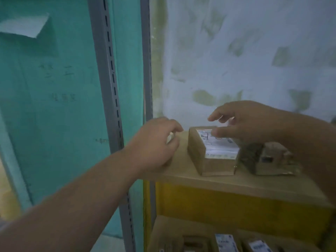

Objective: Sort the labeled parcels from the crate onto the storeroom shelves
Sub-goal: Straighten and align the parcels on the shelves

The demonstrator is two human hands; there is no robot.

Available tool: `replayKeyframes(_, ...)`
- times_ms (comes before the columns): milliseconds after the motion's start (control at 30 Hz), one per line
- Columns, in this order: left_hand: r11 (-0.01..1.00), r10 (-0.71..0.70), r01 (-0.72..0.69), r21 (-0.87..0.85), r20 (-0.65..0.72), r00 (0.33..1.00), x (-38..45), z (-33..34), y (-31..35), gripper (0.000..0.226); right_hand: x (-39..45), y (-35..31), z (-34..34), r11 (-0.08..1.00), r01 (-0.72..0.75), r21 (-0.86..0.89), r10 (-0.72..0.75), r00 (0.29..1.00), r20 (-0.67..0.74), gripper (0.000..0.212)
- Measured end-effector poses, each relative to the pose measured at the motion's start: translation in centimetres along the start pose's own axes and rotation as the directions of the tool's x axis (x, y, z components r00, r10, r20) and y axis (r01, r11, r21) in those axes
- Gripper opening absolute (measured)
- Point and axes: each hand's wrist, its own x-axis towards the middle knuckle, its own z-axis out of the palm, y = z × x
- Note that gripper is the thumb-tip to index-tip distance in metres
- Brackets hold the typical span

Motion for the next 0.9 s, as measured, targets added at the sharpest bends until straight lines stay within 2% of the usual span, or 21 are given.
replayKeyframes(100, 0.993, 0.004, 0.017, -0.120, 0.170, 0.985, 3.0, -0.3, 0.7, 0.027, -2.8, 0.1, 0.8, 0.987, -0.158, -0.015, 0.158, 0.987, 0.032, 0.041)
replayKeyframes(167, 0.992, 0.019, 0.016, -0.123, 0.282, 0.959, 4.6, -0.4, 1.2, 0.029, -3.7, -0.2, 2.0, 0.978, -0.192, -0.086, 0.195, 0.981, 0.018, 0.044)
replayKeyframes(333, 0.996, 0.084, -0.060, -0.070, 0.423, 0.902, 6.2, -0.9, 1.4, 0.042, -3.3, -1.5, 5.3, 0.963, -0.255, -0.085, 0.237, 0.955, -0.179, 0.037)
replayKeyframes(433, 0.996, 0.088, -0.079, -0.039, 0.438, 0.894, 6.3, -1.2, 0.9, 0.042, -2.8, -2.3, 6.3, 0.960, -0.277, -0.043, 0.260, 0.938, -0.230, 0.039)
replayKeyframes(667, 0.995, 0.056, -0.017, -0.094, 0.432, 0.900, 6.6, -0.7, 0.0, 0.038, -2.0, -2.7, 6.7, 0.959, -0.282, -0.030, 0.268, 0.935, -0.230, 0.037)
replayKeyframes(900, 0.997, 0.023, 0.008, -0.071, 0.427, 0.904, 6.1, -0.7, -0.4, 0.037, -1.4, -3.3, 6.7, 0.963, -0.266, -0.053, 0.246, 0.941, -0.233, 0.039)
